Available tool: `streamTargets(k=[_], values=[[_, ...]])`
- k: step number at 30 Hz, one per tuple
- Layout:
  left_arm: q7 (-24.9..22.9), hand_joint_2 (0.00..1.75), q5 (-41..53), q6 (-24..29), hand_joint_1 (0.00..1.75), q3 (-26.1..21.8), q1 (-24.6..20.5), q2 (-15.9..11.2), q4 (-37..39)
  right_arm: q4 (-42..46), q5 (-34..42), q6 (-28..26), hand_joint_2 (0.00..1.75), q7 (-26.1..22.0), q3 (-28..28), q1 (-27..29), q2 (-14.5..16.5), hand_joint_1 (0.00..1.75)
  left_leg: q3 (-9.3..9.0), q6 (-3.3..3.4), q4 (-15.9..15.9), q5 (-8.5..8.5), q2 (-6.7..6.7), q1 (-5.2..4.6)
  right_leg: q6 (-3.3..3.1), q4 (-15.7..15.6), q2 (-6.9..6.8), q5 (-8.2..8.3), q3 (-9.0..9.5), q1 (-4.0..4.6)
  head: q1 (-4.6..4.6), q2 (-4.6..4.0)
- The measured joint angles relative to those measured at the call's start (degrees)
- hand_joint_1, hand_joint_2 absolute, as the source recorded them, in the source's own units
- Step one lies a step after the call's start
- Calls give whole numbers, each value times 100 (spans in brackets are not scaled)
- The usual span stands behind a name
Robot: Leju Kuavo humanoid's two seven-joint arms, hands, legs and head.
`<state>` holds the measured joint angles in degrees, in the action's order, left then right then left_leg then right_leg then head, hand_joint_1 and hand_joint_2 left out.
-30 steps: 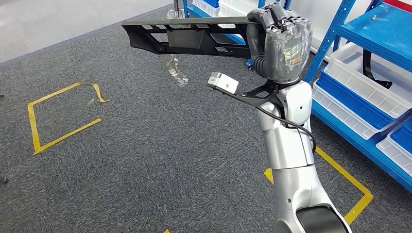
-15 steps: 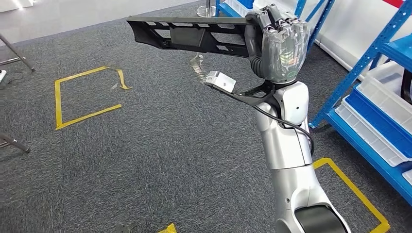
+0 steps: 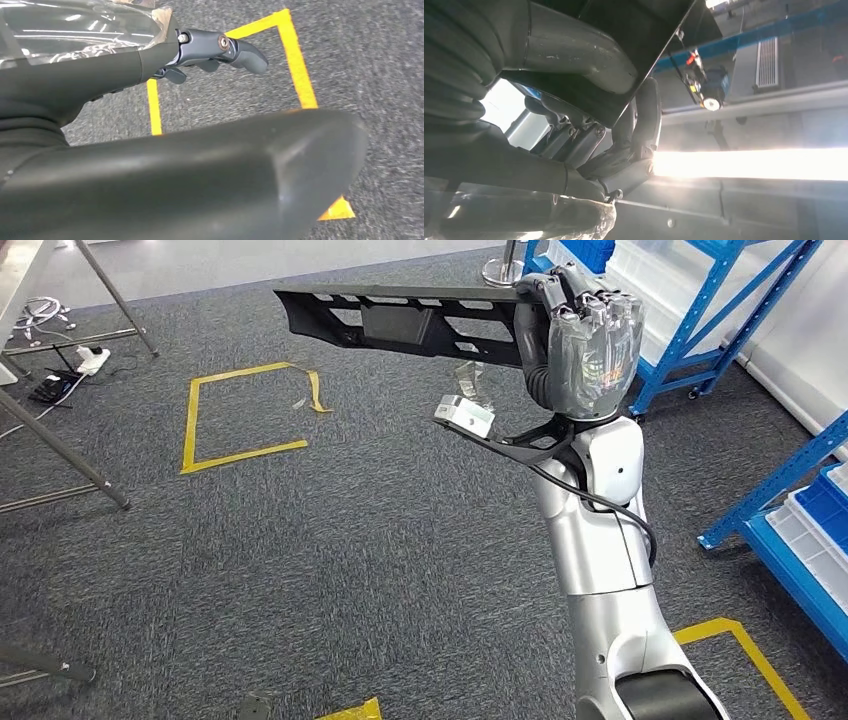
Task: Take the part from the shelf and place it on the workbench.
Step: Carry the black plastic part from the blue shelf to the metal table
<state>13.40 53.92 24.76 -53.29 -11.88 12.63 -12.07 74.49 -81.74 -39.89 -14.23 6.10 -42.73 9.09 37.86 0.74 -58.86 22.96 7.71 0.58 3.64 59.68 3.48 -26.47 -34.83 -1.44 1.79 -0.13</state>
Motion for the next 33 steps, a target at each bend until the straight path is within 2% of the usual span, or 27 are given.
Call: streamTargets(k=[2,3,6,7,8,10,11,12,13,15,17,19,20,21,22,23,24,25,26,27,28,29,30,31,33], values=[[0,0,0,0,0,0,1,0,0,-1,1,0,175,1,1,0,-2,175,1,-2,2,-1,3,1,-1,0,-2,0,0,1,2,0],[0,0,-2,1,0,0,5,-1,0,-5,1,0,175,1,21,-4,8,175,45,-26,-65,48,-100,-5,-49,-16,-67,9,14,-7,21,0],[2,0,-7,3,0,0,10,-3,0,-27,5,0,175,11,82,-23,37,175,704,-125,-1339,587,-662,2,-256,-62,-508,6,72,34,90,0],[2,0,-7,2,0,0,8,-3,0,-31,7,0,175,14,85,-24,37,175,818,-131,-1576,643,-754,12,-282,-61,-625,-8,81,59,94,0],[2,0,-7,2,0,0,10,-4,0,-34,7,0,175,14,88,-23,38,175,688,-123,-1333,502,-785,12,-289,-61,-693,-16,90,65,95,0],[2,0,-7,2,0,0,5,-7,0,-35,8,0,175,14,91,-32,42,175,221,-86,-531,200,-1010,-16,-273,-57,-811,-46,115,101,95,0],[2,0,-7,2,0,1,0,-6,0,-35,8,0,175,14,91,-40,40,175,48,-62,-240,123,-1109,-41,-255,-57,-863,-61,126,124,83,0],[2,0,-7,2,0,1,-4,-5,0,-35,8,0,175,14,91,-47,39,175,-48,-36,-78,100,-1173,-69,-232,-58,-915,-73,138,147,75,0],[2,0,-7,2,0,1,-6,-4,0,-35,8,0,175,15,91,-50,39,175,-61,-11,-52,112,-1159,-98,-209,-65,-967,-78,145,161,66,0],[3,0,-7,4,0,0,-2,-11,0,-36,8,0,175,15,93,-56,47,175,-74,52,-6,79,-1021,-99,-158,-72,-1038,-100,172,151,58,0],[6,0,-5,8,0,1,-12,-15,-1,-36,10,0,175,19,95,-67,46,175,-125,126,63,33,-887,-67,-134,169,-807,-233,71,127,53,0],[9,0,-2,8,0,5,-35,-9,-2,-41,21,0,175,34,96,-73,17,175,-140,168,91,10,-734,-44,-162,864,-479,-498,-273,103,33,0],[8,0,-1,5,0,8,-39,-7,-2,-46,26,0,175,44,96,-74,-2,175,-136,174,91,8,-650,-42,-169,1248,-411,-615,-476,99,18,0],[7,0,1,2,0,11,-32,-5,-1,-54,28,0,175,51,96,-70,-19,175,-134,175,90,8,-564,-41,-157,1503,-382,-668,-625,97,13,0],[6,0,2,-1,0,14,-23,-5,-1,-63,31,0,175,55,97,-69,-31,175,-134,173,87,7,-476,-40,-124,1536,-369,-630,-672,93,11,0],[5,0,2,-2,0,15,-14,-5,0,-72,36,0,175,57,98,-68,-38,175,-134,168,82,4,-390,-38,-75,1341,-352,-510,-607,84,12,0],[4,0,1,-2,0,17,-10,-5,0,-79,48,0,175,56,99,-72,-41,175,-134,159,74,3,-306,-33,-18,960,-300,-333,-446,66,11,0],[4,0,-2,-2,0,18,-10,-5,0,-86,67,0,175,55,102,-80,-43,175,-124,141,60,4,-228,-33,24,538,-184,-174,-259,38,10,0],[5,0,-5,-2,0,19,-10,-5,0,-92,89,0,175,51,106,-89,-42,175,-106,117,44,4,-157,-36,34,210,-96,-57,-101,18,14,0],[7,0,-10,-1,0,20,-7,-7,0,-100,108,0,175,44,109,-95,-40,175,-83,86,33,0,-99,-37,21,12,-29,7,-4,11,16,0],[9,0,-13,-1,0,20,1,-8,0,-108,110,0,175,34,111,-94,-38,175,-61,52,32,-11,-48,-36,-14,-50,-10,20,31,19,19,0],[10,0,-12,0,0,20,12,-10,0,-112,96,0,175,20,112,-88,-30,175,-42,20,40,-24,3,-29,-54,-54,-73,34,41,31,22,0],[11,0,-10,2,0,20,23,-15,0,-115,73,0,175,9,113,-81,-18,175,-27,-6,41,-26,4,-19,-89,-60,-128,47,42,23,22,0],[12,0,-7,4,0,20,31,-17,0,-115,49,0,175,1,114,-76,0,175,8,-28,1,8,-84,-24,-128,-71,-184,55,48,12,33,0],[14,0,0,7,0,22,32,-20,0,-114,32,0,175,-4,114,-75,28,175,204,-68,-387,237,-429,-36,-219,-89,-301,62,59,-3,74,0]])
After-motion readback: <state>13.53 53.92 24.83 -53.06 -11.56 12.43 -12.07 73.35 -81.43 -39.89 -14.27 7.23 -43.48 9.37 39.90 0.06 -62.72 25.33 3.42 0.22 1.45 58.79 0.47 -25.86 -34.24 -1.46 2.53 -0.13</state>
